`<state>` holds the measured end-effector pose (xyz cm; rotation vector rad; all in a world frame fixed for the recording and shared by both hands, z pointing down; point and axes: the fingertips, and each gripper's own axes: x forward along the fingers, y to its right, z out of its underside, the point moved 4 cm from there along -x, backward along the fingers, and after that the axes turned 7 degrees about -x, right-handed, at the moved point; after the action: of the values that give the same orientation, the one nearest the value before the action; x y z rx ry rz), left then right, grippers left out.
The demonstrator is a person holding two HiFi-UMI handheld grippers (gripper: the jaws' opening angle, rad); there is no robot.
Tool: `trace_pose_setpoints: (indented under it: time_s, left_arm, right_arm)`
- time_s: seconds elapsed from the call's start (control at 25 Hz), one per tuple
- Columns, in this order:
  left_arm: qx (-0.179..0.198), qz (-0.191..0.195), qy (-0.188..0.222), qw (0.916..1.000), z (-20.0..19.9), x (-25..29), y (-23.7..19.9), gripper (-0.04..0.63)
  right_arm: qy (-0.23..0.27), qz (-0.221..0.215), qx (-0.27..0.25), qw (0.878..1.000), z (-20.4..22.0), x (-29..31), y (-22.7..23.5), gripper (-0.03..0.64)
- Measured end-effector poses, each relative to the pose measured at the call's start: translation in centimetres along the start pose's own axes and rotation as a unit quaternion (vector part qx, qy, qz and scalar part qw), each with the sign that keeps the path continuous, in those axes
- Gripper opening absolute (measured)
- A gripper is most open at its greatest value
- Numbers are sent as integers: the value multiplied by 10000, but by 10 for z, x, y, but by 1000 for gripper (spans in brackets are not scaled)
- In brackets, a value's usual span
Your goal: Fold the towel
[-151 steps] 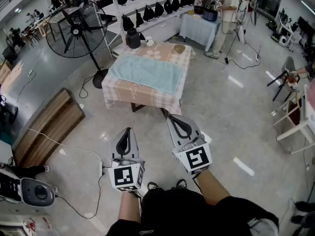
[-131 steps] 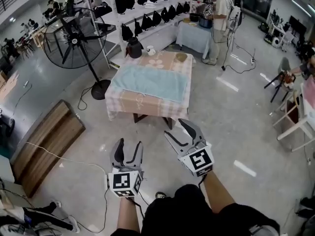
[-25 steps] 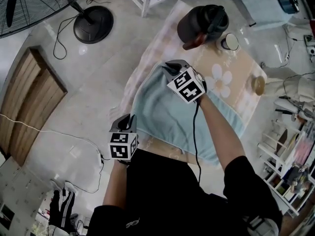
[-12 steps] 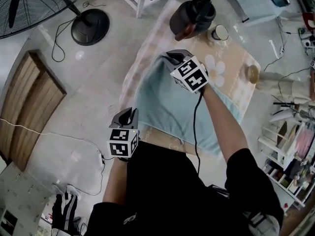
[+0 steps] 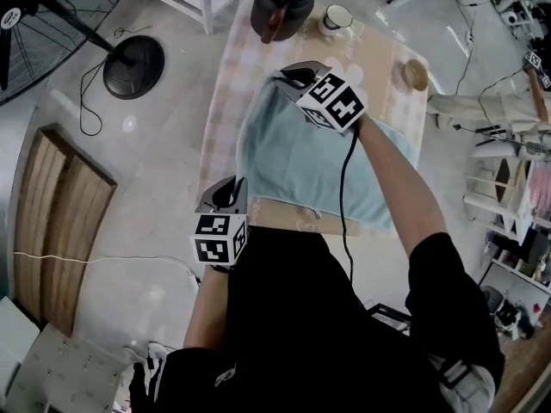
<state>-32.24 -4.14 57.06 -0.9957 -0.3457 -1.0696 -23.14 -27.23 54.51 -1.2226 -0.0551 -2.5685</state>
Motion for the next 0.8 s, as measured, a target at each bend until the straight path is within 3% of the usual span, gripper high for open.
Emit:
trace_pose_setpoints:
  time_s: [0.36,0.56,0.8]
  left_arm:
    - [266,424,16,9987,3,3,64,35]
    - [234,218,56,9995,18,15,90,35]
    - [-83,-193,342,9992,40,34,143,35]
  right_arm:
    - [323,75,232,9992,26,-59,5,43]
    - [384,-19,-29,9993,58,-83,9,43]
    - [632,-528,-415,9957,90,-105,16,44]
